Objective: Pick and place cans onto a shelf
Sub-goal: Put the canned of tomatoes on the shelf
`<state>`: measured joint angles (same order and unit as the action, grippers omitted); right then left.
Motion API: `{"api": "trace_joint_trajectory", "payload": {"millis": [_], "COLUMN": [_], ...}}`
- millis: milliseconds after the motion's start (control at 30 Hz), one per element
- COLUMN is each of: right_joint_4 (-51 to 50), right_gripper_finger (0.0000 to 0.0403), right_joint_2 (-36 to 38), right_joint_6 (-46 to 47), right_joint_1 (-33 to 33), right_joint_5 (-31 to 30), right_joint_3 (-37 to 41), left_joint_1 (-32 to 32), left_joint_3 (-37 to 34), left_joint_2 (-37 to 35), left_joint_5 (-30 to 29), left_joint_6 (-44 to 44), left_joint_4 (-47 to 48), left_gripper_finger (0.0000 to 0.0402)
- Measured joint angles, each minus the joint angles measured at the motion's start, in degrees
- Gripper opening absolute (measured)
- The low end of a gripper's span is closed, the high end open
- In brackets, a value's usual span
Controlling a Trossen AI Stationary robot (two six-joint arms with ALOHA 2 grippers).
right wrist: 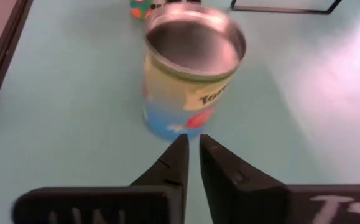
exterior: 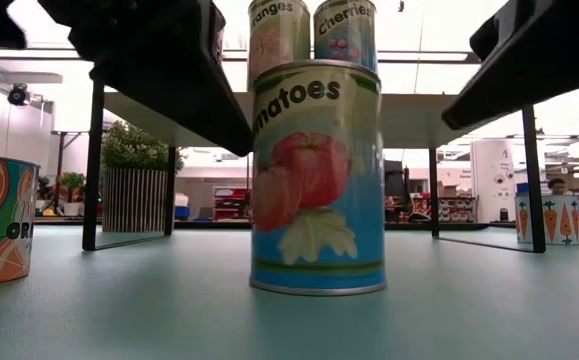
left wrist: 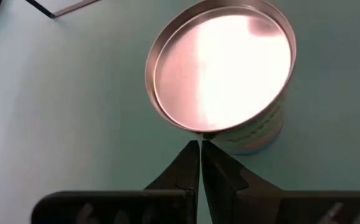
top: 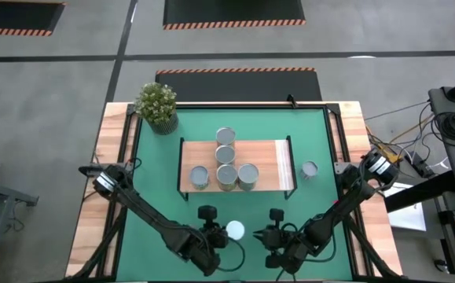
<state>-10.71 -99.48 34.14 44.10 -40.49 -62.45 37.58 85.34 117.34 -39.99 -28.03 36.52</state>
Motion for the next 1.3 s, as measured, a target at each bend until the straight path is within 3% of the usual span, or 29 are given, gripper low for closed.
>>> {"api": "trace_joint_trajectory", "payload": {"millis": [167,500,700,1033,1300], "right_joint_4": [3.0,4.8,12.8,29.3,44.7], "right_gripper_finger": [0.0094,0.0276,0.0354,0.0368,0.0368], "right_joint_2": [0.0,0.0,0.0,-0.6,-9.1], "right_joint_6": [0.3,2.8,1.8,-4.6,-14.2], "right_joint_1": [0.0,-0.6,-1.2,-2.0,-2.7], "right_joint_5": [-0.2,-0.5,-1.5,-1.6,-2.0], "right_joint_3": [0.4,1.1,4.9,12.1,11.8], "left_joint_1": [0.0,0.0,0.0,0.0,0.0], "left_joint_3": [0.0,0.0,0.0,0.0,0.0], "left_joint_2": [0.4,0.4,0.4,0.5,0.5], "left_joint_5": [0.5,2.0,2.7,3.6,3.6], "left_joint_6": [0.0,-0.1,-0.2,0.1,0.3], "left_joint_4": [-0.2,-3.9,-4.6,-5.9,-6.4], "left_gripper_finger": [0.0000,0.0000,0.0000,0.0000,0.0000]}}
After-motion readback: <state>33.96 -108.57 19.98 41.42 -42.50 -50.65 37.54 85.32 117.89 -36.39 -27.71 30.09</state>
